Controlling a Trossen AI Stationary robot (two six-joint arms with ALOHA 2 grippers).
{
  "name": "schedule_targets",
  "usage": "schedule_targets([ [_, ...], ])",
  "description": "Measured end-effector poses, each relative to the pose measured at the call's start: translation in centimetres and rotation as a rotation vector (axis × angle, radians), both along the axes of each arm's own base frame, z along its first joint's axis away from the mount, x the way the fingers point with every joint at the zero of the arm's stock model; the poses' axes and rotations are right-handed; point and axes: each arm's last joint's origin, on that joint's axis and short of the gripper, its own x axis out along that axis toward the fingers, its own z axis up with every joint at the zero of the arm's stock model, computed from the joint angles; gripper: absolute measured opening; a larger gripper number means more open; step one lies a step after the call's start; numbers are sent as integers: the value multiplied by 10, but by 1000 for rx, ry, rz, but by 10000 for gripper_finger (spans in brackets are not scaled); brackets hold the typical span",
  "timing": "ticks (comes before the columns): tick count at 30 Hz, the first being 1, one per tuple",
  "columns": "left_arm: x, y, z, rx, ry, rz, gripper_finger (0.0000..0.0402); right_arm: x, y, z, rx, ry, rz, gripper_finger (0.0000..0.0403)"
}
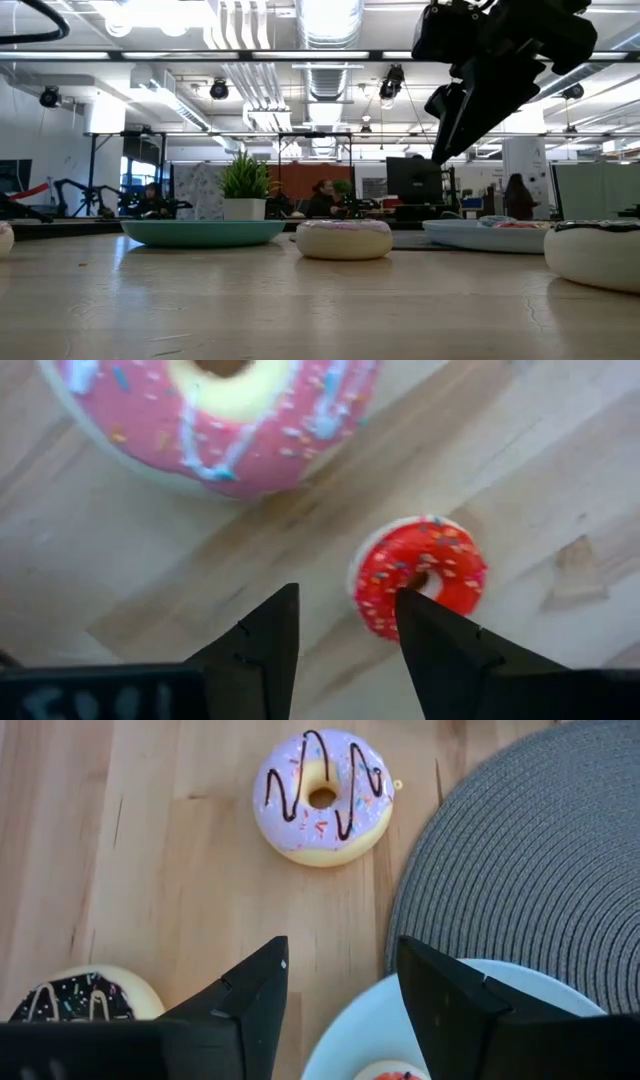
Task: Pick & Place donuts
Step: Put the small red donut on the blue plate
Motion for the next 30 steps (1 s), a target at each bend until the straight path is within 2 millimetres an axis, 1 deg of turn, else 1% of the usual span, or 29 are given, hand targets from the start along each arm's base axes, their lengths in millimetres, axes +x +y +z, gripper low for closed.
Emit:
schedule_targets([
  [4, -3, 5, -6, -51, -40, -4, 140, 0, 0, 0, 12, 2, -19, 180],
  [10, -2, 4, -20, -154, -117, 4, 140, 0, 0, 0, 20, 3, -33, 180],
  [17, -1, 5, -20, -155, -131, 1, 135, 0, 0, -1, 24, 11, -47, 179],
  [20, -1, 5, -21, -150, -137, 0, 110, 0, 0, -1, 24, 11, -48, 180],
  [22, 0, 3, -20, -146, -158, 0, 78, 0, 0, -1, 26, 11, -50, 180],
  [25, 5, 0, -13, -146, -200, -4, 21, 0, 0, -1, 31, 11, -60, 180],
  [26, 6, -2, -10, -151, -213, -5, 12, 0, 0, -1, 32, 11, -60, 180],
  [28, 11, -6, -1, -159, -243, 7, 7, 0, 0, -1, 33, 11, -62, 179],
  [30, 20, -7, 13, -149, -302, 25, 4, -1, 0, 1, 35, 6, -62, 177],
])
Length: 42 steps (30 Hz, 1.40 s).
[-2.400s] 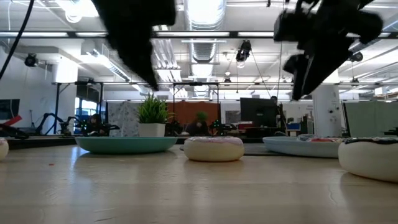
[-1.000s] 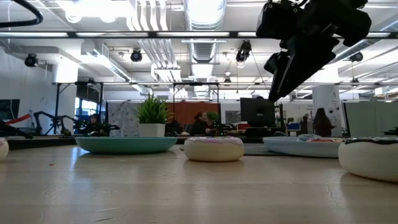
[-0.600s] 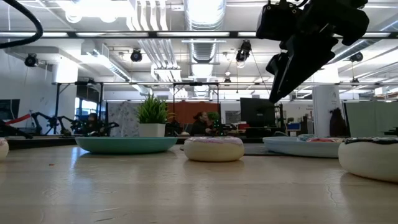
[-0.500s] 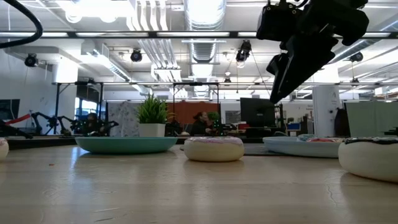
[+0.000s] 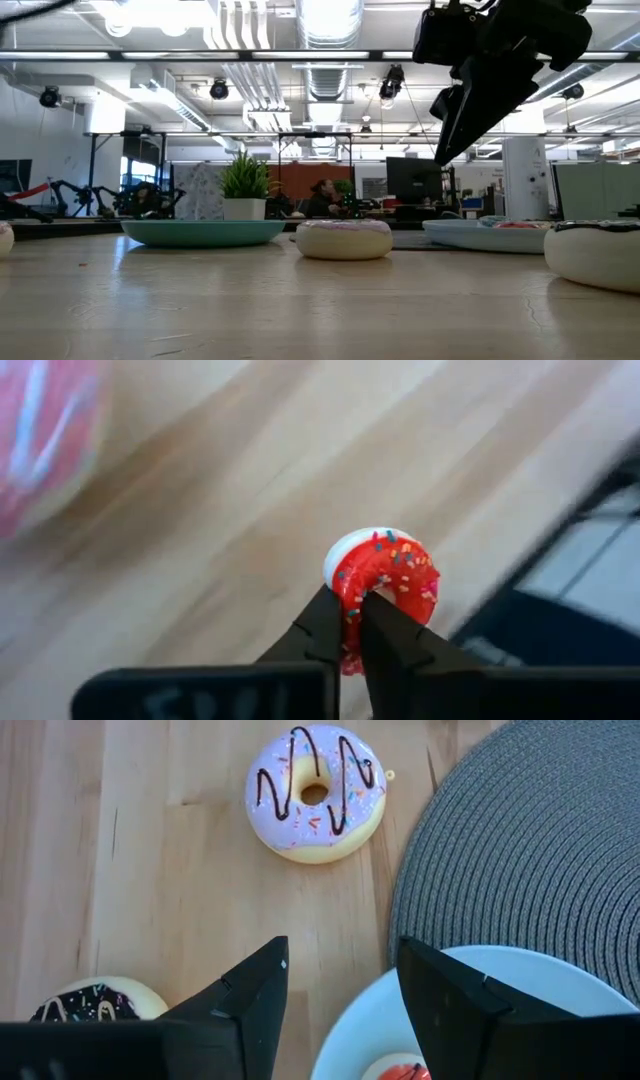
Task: Pick & Place donuts
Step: Put the small red donut on the blue plate
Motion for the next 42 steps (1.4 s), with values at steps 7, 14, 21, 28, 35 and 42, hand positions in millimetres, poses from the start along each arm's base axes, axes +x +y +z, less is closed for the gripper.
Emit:
schedule_targets([
  [7, 43, 43, 36, 276, -91, 19, 1, -19, -7, 32, -2, -111, -107, 169],
  [14, 117, 130, 56, 466, -345, -59, 1, -76, -26, 54, 15, -180, -454, 169],
  [21, 171, 211, 64, 557, -471, -99, 0, -114, -38, 72, 147, -335, -669, 169],
  [28, 214, 226, 81, 612, -538, -200, 0, -92, -30, 59, 454, -324, -684, 169],
  [35, 236, 216, 101, 633, -562, -310, 0, -73, -31, 60, 531, -461, -658, 169],
  [42, 249, 208, 110, 642, -607, -326, 0, -64, -32, 52, 514, -442, -670, 170],
])
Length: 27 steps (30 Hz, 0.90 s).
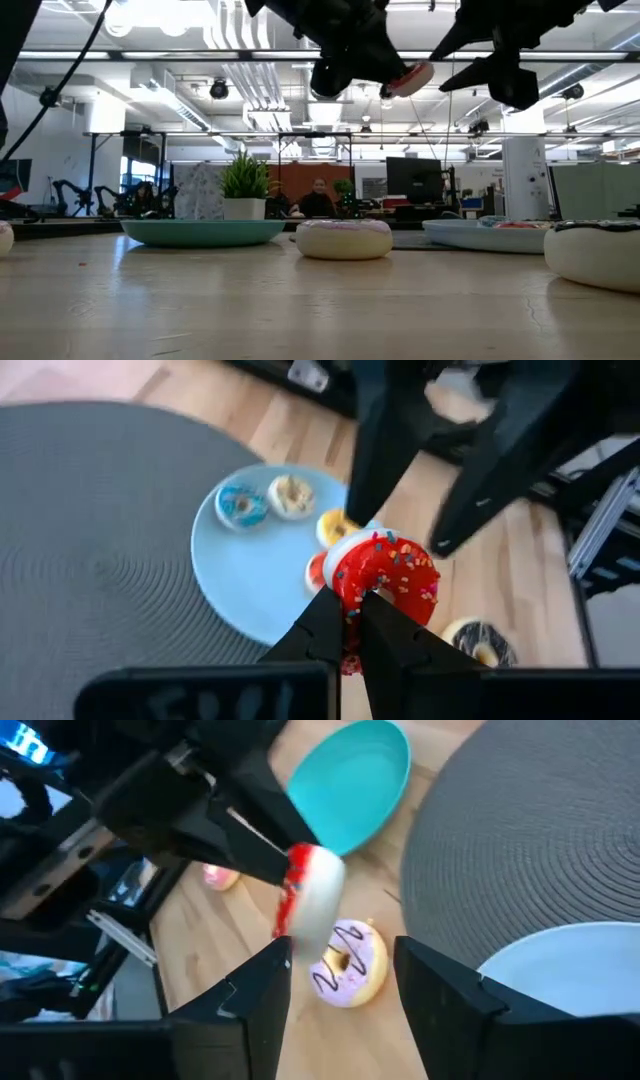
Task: Pick & Place donuts
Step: Put the small red donut on the blue plate
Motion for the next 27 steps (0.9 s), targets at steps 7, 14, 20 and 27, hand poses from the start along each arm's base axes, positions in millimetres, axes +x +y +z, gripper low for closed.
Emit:
schedule_targets([
  [7, 0, -2, -5, -3, 17, -1, 0, 8, 2, -2, 12, -21, 14, 216],
  [14, 2, -2, -3, -5, -8, 2, 0, 13, 3, -6, 15, -8, 12, 242],
  [20, 1, -3, -4, -2, -4, -2, 0, 16, 0, -6, 14, -28, 1, 204],
  [27, 1, -6, -4, 33, -5, 10, 5, 16, -2, -7, 30, -11, 33, 124],
])
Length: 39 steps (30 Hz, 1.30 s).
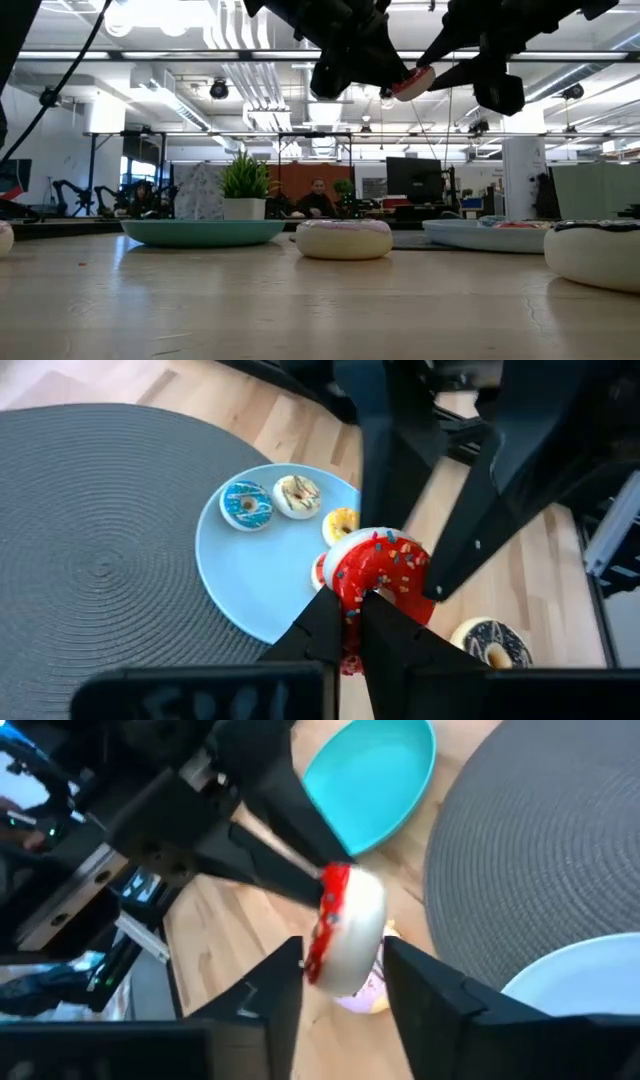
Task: Pick & Place donuts
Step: Put the small red donut on the blue plate
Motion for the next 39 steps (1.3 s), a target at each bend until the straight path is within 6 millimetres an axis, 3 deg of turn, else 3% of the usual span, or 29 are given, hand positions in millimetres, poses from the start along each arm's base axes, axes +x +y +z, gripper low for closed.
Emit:
schedule_targets([
  [9, 0, -7, 0, 4, -6, 3, 96, 0, -1, -6, 0, 48, 1, 22],
  [17, -12, -19, -9, 48, 149, 34, 163, -14, -5, -19, 18, 243, -49, 14],
  [22, -22, -33, -4, 57, 188, 21, 171, -23, -20, -34, 38, 432, -94, 13],
  [31, -37, -53, -1, 64, 238, 37, 171, -3, -41, -73, 85, 624, 21, 13],
  [35, -55, -58, -11, 60, 290, 87, 171, 4, -44, -90, 71, 695, 59, 13],
  [39, -82, -63, -15, -5, 291, 134, 171, 9, -45, -92, 58, 672, 78, 14],
])
